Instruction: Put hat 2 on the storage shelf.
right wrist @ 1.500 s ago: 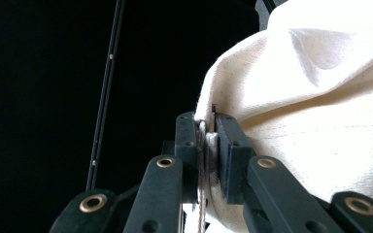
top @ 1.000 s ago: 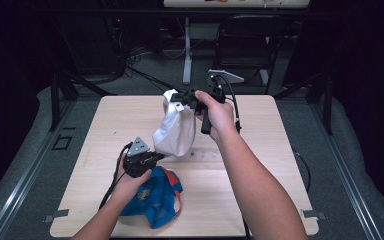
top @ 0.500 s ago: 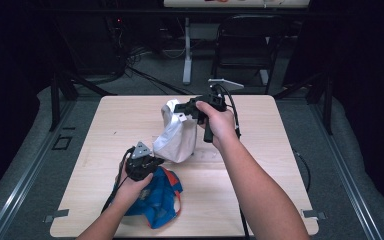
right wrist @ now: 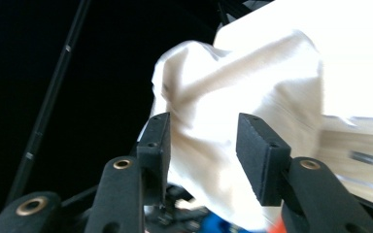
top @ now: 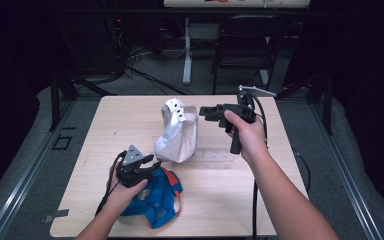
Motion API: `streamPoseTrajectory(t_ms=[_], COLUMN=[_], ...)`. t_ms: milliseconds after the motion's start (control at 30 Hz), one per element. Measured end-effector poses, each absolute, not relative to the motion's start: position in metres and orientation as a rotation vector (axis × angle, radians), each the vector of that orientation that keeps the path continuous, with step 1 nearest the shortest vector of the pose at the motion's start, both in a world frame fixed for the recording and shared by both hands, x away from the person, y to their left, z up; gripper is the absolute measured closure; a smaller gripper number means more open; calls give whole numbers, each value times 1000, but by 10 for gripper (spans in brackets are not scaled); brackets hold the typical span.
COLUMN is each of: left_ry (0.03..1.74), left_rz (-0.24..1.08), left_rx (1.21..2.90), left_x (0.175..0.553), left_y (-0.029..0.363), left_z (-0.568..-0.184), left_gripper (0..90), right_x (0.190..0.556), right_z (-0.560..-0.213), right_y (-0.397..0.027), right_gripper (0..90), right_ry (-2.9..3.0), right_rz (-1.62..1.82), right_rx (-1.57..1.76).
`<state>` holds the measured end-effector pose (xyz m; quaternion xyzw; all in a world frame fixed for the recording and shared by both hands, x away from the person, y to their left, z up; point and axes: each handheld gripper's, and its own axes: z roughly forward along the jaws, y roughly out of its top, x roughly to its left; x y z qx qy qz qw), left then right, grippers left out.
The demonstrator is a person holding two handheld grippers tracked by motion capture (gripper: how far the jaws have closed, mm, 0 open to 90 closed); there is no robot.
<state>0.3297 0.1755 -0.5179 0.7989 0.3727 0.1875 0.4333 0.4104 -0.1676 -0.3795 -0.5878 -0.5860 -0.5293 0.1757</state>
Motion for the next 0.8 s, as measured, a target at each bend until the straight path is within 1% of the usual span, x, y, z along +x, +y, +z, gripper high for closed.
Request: streamPoseTrajectory(t_ms=[33,67,167,233,267,300,400,433,633,667,733,800], left_ry=[929,934,953,961,992,992,1065,1076,1133,1144,1146,1154], left_rz=[467,470,468,470,476,476,516,501,491,543,550,531], left_rx=[1990,1982,1960,1956,1951,1951,1949,1939,1923,1930,1926,1922], left_x=[330,325,316,314,309,309,298,296,285,280,279,274], left_y=[175,183,200,204,217,217,238,243,262,268,270,280], left_z=[-518,-517,-517,-517,-519,-519,-520,-520,-523,-524,-525,-531], left_gripper=[546,533,496,470,465,462,461,461,477,528,549,595], right_x=[410,400,382,376,366,366,349,345,325,317,313,308], right_z=[-379,-384,-394,-398,-406,-406,-424,-428,-445,-452,-457,-465], right_y=[-168,-174,-185,-187,-193,-193,-200,-200,-194,-190,-187,-183], right_gripper=[566,569,568,567,563,563,558,555,541,532,525,510], right_ry=[-1660,-1709,-1788,-1815,-1866,-1866,-1945,-1958,-2075,-2140,-2173,-2181], right_rz=[-1499,-1513,-1527,-1527,-1529,-1529,-1531,-1531,-1554,-1549,-1545,-1551], right_rx=[-1665,-1686,-1692,-1698,-1698,-1698,-1728,-1735,-1724,-1694,-1674,-1663])
